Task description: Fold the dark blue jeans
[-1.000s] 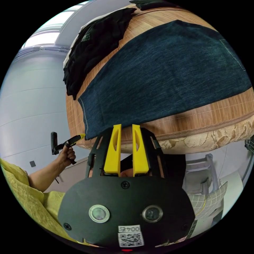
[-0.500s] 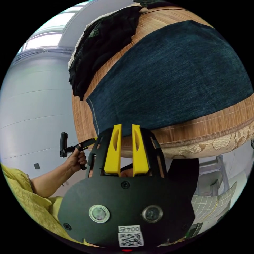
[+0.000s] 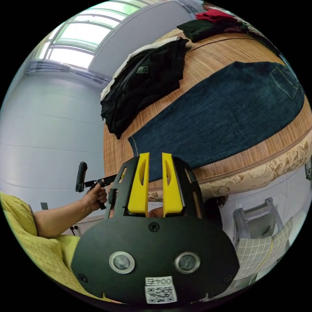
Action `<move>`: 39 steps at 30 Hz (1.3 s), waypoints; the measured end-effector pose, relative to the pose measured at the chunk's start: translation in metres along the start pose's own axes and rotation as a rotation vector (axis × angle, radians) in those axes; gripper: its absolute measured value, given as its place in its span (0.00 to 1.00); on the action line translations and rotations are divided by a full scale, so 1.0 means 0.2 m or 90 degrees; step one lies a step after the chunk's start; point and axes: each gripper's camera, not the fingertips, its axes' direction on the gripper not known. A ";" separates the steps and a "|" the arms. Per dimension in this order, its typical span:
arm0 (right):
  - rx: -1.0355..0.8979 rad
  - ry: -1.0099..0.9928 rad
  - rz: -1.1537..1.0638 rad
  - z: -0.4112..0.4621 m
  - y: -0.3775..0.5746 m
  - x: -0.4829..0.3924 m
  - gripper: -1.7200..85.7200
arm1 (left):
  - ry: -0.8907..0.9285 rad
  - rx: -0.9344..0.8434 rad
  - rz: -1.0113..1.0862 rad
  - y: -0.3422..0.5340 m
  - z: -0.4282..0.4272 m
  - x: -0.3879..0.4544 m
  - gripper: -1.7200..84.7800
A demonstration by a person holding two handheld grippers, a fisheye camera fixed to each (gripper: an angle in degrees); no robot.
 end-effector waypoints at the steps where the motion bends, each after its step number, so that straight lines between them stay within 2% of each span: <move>1: -0.003 -0.010 -0.008 0.00 0.01 -0.02 0.10 | -0.002 0.017 -0.002 0.00 -0.04 0.00 0.12; 4: -0.029 -0.027 -0.027 -0.02 0.03 -0.08 0.09 | -0.014 0.052 -0.007 0.01 -0.13 0.01 0.11; 12: 0.036 0.027 -0.015 -0.12 0.16 -0.24 0.08 | -0.053 0.052 0.028 -0.16 -0.15 -0.06 0.11; 17: 0.092 0.041 0.048 -0.04 0.24 -0.37 0.07 | -0.046 0.052 0.086 -0.37 -0.19 -0.17 0.11; 22: 0.113 0.057 0.051 0.10 0.27 -0.56 0.06 | -0.041 0.063 0.132 -0.55 -0.25 -0.28 0.11; 28: 0.125 0.086 0.055 0.23 0.27 -0.69 0.04 | -0.010 0.078 0.144 -0.68 -0.27 -0.44 0.11; 39: 0.109 0.136 0.047 0.41 0.24 -0.81 0.06 | 0.051 0.054 0.138 -0.80 -0.12 -0.60 0.09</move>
